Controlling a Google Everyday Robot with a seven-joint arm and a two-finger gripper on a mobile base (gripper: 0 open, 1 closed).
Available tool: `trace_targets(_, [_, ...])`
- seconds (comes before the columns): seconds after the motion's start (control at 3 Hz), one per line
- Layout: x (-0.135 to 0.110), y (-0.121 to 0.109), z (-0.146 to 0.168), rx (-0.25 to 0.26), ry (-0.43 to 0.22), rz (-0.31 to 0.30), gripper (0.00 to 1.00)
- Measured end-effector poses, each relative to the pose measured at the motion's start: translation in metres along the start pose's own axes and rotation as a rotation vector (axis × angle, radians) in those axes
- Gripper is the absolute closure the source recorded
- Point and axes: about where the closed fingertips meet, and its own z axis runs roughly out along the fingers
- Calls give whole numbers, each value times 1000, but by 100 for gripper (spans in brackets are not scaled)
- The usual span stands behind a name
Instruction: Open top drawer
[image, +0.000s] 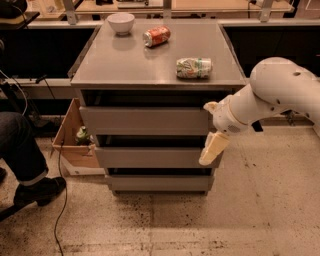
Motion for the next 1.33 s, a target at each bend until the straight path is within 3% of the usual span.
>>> trace_targets(0.67, [-8,-49,48,70,-116,30,0])
trace_targets(1.33, [-5,-93,100,140,-163,45,0])
